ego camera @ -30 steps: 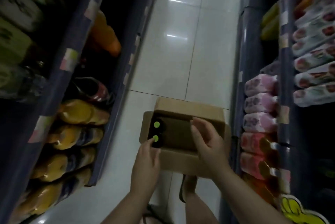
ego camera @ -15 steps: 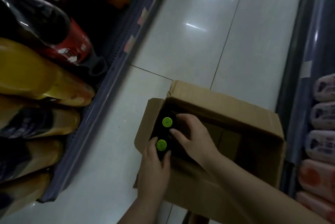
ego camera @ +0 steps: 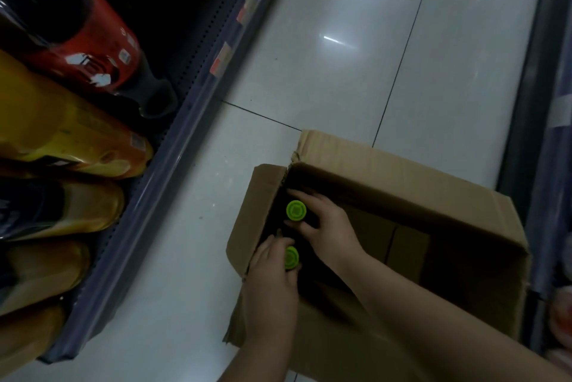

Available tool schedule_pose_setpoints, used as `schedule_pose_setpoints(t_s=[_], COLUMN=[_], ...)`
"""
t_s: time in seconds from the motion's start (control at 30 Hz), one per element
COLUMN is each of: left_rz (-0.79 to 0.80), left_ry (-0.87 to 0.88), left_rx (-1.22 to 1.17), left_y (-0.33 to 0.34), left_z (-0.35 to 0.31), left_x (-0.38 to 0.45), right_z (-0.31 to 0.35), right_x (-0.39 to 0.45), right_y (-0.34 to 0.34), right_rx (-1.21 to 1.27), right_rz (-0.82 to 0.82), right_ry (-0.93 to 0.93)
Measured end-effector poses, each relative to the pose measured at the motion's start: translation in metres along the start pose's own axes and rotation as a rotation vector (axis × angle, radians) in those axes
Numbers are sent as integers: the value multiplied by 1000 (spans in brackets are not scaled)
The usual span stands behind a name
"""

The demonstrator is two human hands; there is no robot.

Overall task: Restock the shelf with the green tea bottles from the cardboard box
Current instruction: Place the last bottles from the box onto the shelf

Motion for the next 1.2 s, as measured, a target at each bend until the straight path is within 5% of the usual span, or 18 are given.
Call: schedule_pose_setpoints(t_s=[0.27, 0.5, 0.73, 1.2], left_rz=[67, 223, 395, 764], left_ry=[70, 138, 281, 667], left_rx=[-214, -518, -659, -592], left_y=[-26, -56, -87, -186], left_z=[-37, -150, -276, -450], left_x=[-10, -37, -86, -268], right_z=[5, 37, 67, 212], right_x=[-56, -136, -250, -487], right_y=[-85, -194, -279, -370], right_rx=[93, 147, 464, 446], right_rz=[-224, -431, -694, -1220], right_ry=[-20, -28, 44, 4])
Point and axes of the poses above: each hand's wrist, its own x-axis towards the middle knuckle, its own y-axis out of the palm, z = x × y, the point moved 9 cm from there along x, towards the middle knuckle, and after that the axes turned 9 degrees about -x, right-handed, at the moved point
